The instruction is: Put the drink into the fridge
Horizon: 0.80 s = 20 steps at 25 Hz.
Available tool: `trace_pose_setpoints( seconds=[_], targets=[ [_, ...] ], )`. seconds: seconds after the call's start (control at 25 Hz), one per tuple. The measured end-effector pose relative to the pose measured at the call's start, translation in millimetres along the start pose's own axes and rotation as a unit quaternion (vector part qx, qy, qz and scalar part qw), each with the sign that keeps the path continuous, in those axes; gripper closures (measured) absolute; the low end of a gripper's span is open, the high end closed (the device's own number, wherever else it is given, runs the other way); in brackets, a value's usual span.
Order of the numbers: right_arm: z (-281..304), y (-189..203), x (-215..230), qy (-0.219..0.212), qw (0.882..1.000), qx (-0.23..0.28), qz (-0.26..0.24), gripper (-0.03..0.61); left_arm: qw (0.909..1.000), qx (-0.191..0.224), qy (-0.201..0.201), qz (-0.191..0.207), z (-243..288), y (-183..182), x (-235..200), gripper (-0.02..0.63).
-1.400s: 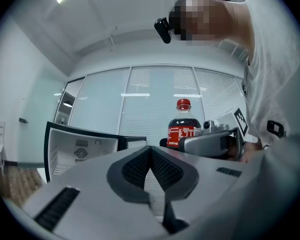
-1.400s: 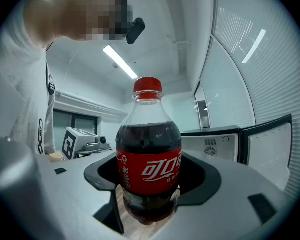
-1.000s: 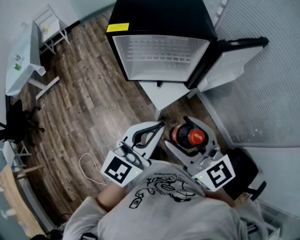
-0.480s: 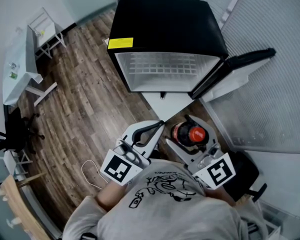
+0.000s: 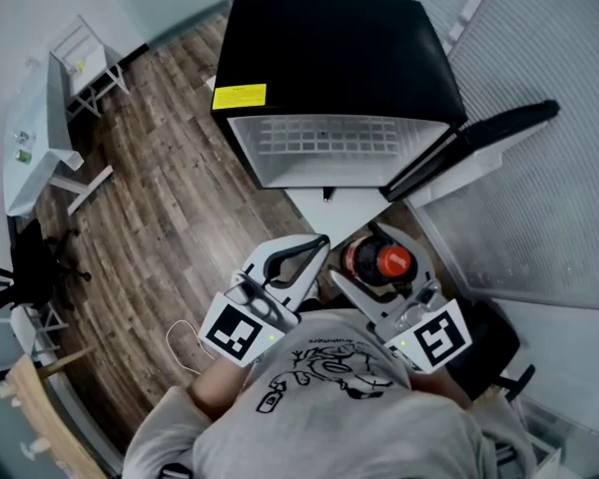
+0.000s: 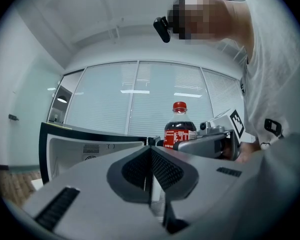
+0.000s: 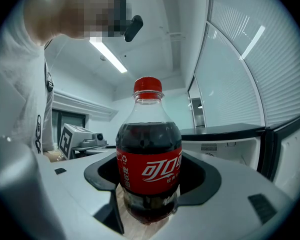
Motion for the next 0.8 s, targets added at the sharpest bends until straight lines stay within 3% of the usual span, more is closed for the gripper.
trace_pose_setpoints(
  seconds=[0.8],
  targets=[
    [-10.8, 2.7, 37.3, -0.037, 0.999, -0.022, 0.008, 0.255, 0.9994, -0.005, -0.032, -0.012, 39.8, 2.4, 0.2, 0.612]
  ],
)
Point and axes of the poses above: the fingertips, and each gripper's own axes: z forward along the fingers, x to its right, y out of its underside, the point moved 3 cm from there along -z, backward along the fingers, and after that the axes turned 10 degrees about -y, right-handed, at the moved point
